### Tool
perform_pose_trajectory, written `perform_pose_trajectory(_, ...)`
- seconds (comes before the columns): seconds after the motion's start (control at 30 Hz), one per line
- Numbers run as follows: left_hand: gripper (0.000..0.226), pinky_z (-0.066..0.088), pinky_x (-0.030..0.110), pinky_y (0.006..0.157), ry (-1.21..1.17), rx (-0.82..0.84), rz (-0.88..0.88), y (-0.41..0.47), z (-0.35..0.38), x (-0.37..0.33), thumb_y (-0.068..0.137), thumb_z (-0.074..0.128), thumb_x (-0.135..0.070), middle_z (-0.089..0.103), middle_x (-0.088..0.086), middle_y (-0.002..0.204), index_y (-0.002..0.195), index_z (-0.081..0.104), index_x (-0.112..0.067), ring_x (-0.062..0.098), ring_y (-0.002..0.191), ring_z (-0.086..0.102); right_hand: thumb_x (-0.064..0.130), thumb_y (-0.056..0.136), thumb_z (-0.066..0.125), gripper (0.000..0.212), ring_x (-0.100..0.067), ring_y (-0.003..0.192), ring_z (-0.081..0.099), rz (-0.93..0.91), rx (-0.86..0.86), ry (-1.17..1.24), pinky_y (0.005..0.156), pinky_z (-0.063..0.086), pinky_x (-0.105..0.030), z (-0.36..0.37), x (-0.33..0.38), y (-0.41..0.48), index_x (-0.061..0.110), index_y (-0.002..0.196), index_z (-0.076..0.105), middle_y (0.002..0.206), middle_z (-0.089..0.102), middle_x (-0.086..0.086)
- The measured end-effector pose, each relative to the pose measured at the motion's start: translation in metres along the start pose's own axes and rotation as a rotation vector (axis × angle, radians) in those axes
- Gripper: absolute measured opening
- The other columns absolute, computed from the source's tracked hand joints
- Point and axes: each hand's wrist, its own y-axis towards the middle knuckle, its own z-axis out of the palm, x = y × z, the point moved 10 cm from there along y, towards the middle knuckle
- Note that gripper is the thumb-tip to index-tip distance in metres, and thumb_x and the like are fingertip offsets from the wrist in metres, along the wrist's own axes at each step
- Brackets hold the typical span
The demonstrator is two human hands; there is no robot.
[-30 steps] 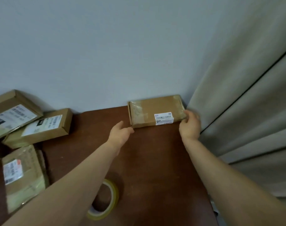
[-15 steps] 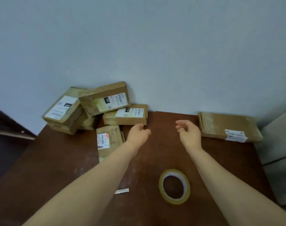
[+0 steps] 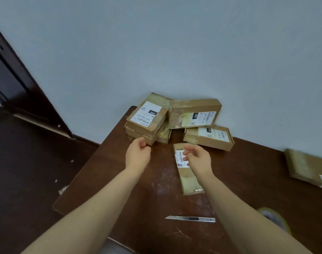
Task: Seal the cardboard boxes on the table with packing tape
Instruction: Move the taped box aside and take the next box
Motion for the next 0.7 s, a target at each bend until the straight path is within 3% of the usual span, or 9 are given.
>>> perform_pose_trajectory(0.07, 0.045, 0.047, 0.035, 0.097, -0.016, -0.030, -0.012, 0.011, -0.012, 0.004, 0.091, 0.051, -0.010, 0.057, -0.003, 0.123, 0.136, 0.048, -0.018, 0.013, 0.106, 0.054, 0.004, 0.089, 0.046, 0.033, -0.009, 0.071, 0.065, -0.008, 0.024, 0.003, 0.068, 0.052, -0.028, 0.015, 0.010, 0.004, 0.032, 0.091, 0.063, 0.086, 0.067, 0.007)
perform_pose_trajectory(0.23, 0.044, 0.042, 0.027, 0.085, -0.034, -0.103, -0.047, 0.030, -0.040, 0.009, 0.091, 0.053, -0.010, 0.057, -0.004, 0.114, 0.134, 0.048, -0.017, 0.011, 0.098, 0.051, 0.004, 0.095, 0.046, 0.022, -0.007, 0.064, 0.059, 0.001, 0.078, 0.074, 0.058, 0.046, -0.021, 0.054, 0.037, 0.029, 0.014, 0.108, 0.061, 0.087, 0.064, 0.003)
perform_pose_trajectory(0.4, 0.053, 0.043, 0.038, 0.103, -0.164, -0.124, -0.159, 0.055, -0.054, 0.012, 0.090, 0.056, -0.011, 0.053, 0.001, 0.114, 0.140, 0.042, -0.007, 0.022, 0.109, 0.054, 0.009, 0.096, 0.047, 0.026, -0.006, 0.069, 0.060, 0.044, 0.083, 0.117, 0.076, 0.051, -0.031, 0.084, 0.042, 0.046, 0.010, 0.120, 0.058, 0.101, 0.062, 0.001)
perform_pose_trajectory(0.53, 0.059, 0.040, 0.041, 0.107, -0.236, -0.065, -0.226, 0.075, -0.046, 0.019, 0.091, 0.057, -0.015, 0.047, 0.012, 0.139, 0.144, 0.035, -0.005, 0.025, 0.124, 0.048, 0.015, 0.097, 0.047, 0.038, -0.022, 0.109, 0.059, 0.064, 0.070, 0.029, 0.098, 0.048, -0.043, 0.095, 0.043, 0.054, 0.006, 0.133, 0.051, 0.125, 0.058, -0.007)
perform_pose_trajectory(0.6, 0.062, 0.040, 0.039, 0.107, -0.271, -0.038, -0.225, 0.089, -0.042, 0.021, 0.092, 0.059, -0.020, 0.045, 0.010, 0.142, 0.146, 0.031, -0.005, 0.022, 0.120, 0.049, 0.020, 0.097, 0.049, 0.043, -0.026, 0.115, 0.054, 0.083, 0.055, -0.036, 0.099, 0.046, -0.043, 0.099, 0.045, 0.060, 0.004, 0.136, 0.047, 0.129, 0.054, -0.012)
perform_pose_trajectory(0.7, 0.064, 0.037, 0.040, 0.109, -0.253, 0.031, -0.176, 0.113, -0.033, 0.016, 0.093, 0.058, -0.031, 0.043, 0.008, 0.144, 0.145, 0.032, -0.005, 0.024, 0.126, 0.047, 0.032, 0.096, 0.049, 0.031, -0.025, 0.104, 0.050, 0.125, 0.068, -0.132, 0.089, 0.041, -0.034, 0.112, 0.046, 0.069, 0.010, 0.117, 0.051, 0.126, 0.051, -0.018)
